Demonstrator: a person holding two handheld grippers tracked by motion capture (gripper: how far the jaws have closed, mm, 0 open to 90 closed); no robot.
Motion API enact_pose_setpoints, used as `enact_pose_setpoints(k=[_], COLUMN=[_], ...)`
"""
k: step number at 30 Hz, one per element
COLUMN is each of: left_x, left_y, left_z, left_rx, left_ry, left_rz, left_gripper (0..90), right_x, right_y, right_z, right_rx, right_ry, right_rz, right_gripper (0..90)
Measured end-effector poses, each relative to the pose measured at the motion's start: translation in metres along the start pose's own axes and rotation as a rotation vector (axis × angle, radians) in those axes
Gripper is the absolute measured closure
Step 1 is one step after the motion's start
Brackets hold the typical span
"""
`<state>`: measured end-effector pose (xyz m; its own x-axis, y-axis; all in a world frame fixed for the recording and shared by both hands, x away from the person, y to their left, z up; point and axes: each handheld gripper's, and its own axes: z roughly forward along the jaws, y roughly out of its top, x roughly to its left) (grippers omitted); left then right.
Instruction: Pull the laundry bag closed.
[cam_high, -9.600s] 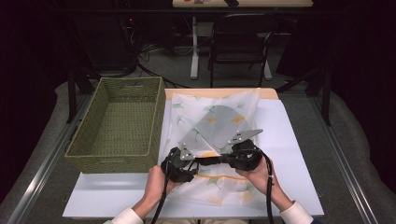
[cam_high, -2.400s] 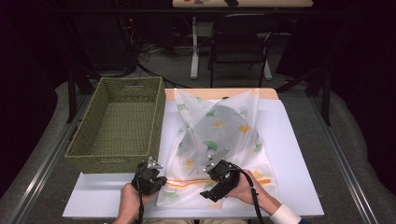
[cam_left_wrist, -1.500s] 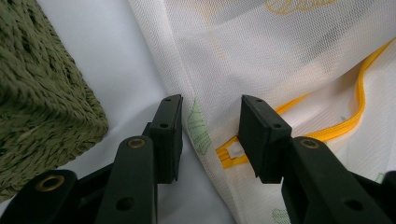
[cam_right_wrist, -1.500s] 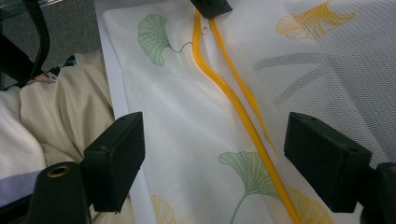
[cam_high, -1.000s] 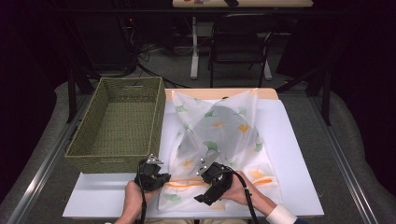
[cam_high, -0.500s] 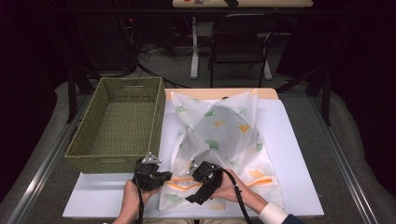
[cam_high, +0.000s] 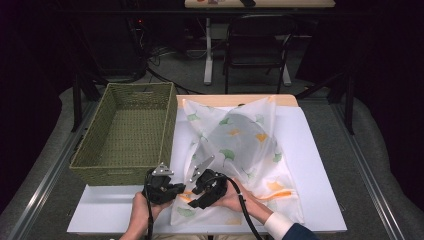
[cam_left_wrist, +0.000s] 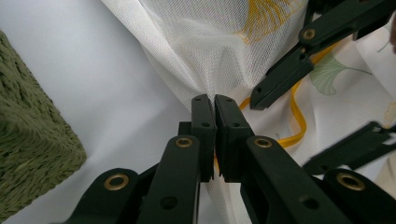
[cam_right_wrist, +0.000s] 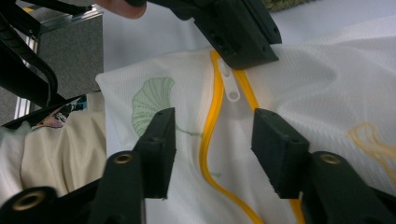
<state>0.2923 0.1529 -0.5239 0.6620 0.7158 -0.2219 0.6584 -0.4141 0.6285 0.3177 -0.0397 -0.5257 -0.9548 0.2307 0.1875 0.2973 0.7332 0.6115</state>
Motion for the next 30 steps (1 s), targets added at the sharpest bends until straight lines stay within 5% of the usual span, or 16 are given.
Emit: enact_pose_setpoints(k=[9,30], left_x=[-0.001,-0.004], left_y=[0.001,0.002], left_z=[0.000,0.001], left_rx=[-0.003,-0.016], left_ry=[-0.016,-0.048], left_rz=[0.015,-0.003], left_gripper=[86.9,86.9], right_x=[-0.004,-0.005], right_y=[0.003,0.004], right_z=[0.010,0.016], right_rx=[0.006,-0.003], right_ry=[-0.014,-0.022], right_rz=[-0.003,-0.009], right_gripper=[68.3,79.7])
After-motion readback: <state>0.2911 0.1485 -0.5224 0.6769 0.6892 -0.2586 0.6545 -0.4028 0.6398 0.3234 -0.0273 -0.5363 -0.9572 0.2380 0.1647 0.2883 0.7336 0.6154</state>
